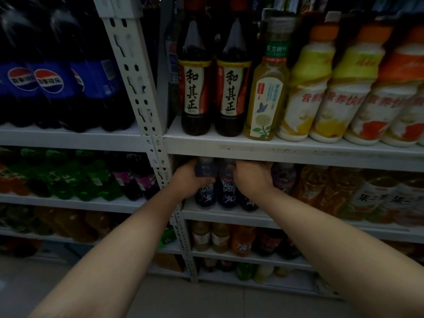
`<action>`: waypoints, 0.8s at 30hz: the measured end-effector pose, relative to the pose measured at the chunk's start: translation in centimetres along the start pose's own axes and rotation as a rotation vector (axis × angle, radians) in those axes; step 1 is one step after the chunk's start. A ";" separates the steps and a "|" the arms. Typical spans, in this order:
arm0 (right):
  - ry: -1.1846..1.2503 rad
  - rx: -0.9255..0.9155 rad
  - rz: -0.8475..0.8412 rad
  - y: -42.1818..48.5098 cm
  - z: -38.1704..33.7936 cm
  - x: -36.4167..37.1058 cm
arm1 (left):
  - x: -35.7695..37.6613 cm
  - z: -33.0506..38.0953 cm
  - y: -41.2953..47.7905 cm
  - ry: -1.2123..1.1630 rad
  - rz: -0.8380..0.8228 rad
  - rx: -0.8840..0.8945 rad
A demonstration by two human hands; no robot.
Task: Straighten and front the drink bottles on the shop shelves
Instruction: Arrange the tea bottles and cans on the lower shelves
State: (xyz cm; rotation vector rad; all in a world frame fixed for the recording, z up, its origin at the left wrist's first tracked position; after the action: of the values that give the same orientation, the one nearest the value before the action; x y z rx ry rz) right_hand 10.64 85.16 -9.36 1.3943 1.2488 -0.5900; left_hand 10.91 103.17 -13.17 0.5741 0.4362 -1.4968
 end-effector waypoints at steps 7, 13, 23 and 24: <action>-0.105 -0.061 -0.079 -0.2 0.0 -0.4 | 0.1 -0.4 0.2 -0.028 -0.010 0.017; -0.256 -0.182 -0.002 -2.5 2.8 -2.7 | 0.3 -0.2 -1.8 0.025 0.094 0.052; -0.109 -0.104 -0.175 -1.8 8.8 -3.8 | 3.9 -0.6 -6.8 0.044 0.384 0.004; -0.069 -0.085 -0.195 -1.5 8.8 -3.5 | 4.1 -0.5 -6.9 0.041 0.398 -0.024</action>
State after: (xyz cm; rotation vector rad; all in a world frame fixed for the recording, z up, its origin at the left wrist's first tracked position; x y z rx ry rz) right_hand 10.77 75.56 -9.08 1.1802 1.3476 -0.7053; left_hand 4.26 100.33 -16.66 0.6321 0.3465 -1.0999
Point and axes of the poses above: each hand's wrist, its own y-axis towards the middle knuckle, its own x-axis out of the palm, z = x × y, the point moved 5 cm from there along y, towards the middle knuckle, and after that the axes turned 2 degrees about z, right-handed, at the moved point
